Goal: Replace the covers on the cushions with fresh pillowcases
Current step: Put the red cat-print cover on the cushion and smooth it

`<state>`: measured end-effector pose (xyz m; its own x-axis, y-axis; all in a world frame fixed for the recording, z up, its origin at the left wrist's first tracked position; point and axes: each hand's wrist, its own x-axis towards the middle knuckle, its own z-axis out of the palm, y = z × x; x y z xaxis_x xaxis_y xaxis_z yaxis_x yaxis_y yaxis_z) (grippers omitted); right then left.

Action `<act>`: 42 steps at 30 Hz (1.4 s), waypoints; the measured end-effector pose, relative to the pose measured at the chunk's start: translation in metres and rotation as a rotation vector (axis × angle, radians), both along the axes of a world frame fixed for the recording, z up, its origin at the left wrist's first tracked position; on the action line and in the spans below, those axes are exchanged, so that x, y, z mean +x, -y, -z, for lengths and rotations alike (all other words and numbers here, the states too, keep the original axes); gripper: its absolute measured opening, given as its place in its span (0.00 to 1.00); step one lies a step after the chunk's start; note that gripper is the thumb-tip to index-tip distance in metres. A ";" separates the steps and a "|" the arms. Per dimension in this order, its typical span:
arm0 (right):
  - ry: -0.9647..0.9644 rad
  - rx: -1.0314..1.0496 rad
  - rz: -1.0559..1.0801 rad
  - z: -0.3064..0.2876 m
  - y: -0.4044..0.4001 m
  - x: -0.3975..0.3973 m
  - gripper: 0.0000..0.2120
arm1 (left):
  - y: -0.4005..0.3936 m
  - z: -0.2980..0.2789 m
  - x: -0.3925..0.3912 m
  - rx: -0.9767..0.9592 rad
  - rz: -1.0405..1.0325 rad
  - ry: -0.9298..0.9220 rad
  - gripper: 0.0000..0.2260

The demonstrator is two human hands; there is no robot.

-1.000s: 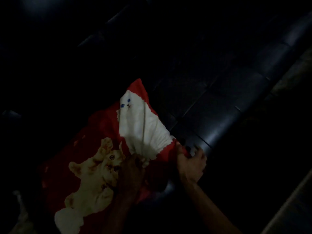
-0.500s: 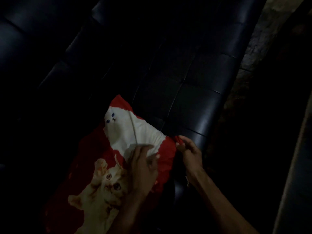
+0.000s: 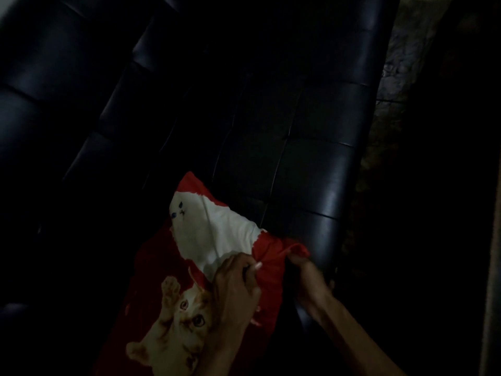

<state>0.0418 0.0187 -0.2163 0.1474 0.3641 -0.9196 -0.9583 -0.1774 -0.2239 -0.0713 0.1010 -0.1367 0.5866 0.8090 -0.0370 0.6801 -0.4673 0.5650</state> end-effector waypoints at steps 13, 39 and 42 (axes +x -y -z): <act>0.508 0.262 -0.174 -0.024 -0.006 -0.006 0.15 | 0.013 0.002 -0.049 0.102 -0.373 -0.144 0.10; 0.445 0.195 0.002 -0.014 -0.027 0.022 0.37 | -0.065 0.013 0.056 0.006 0.376 -0.206 0.11; 0.467 0.116 0.062 -0.007 -0.029 0.023 0.40 | -0.067 0.021 0.054 0.128 0.416 -0.227 0.12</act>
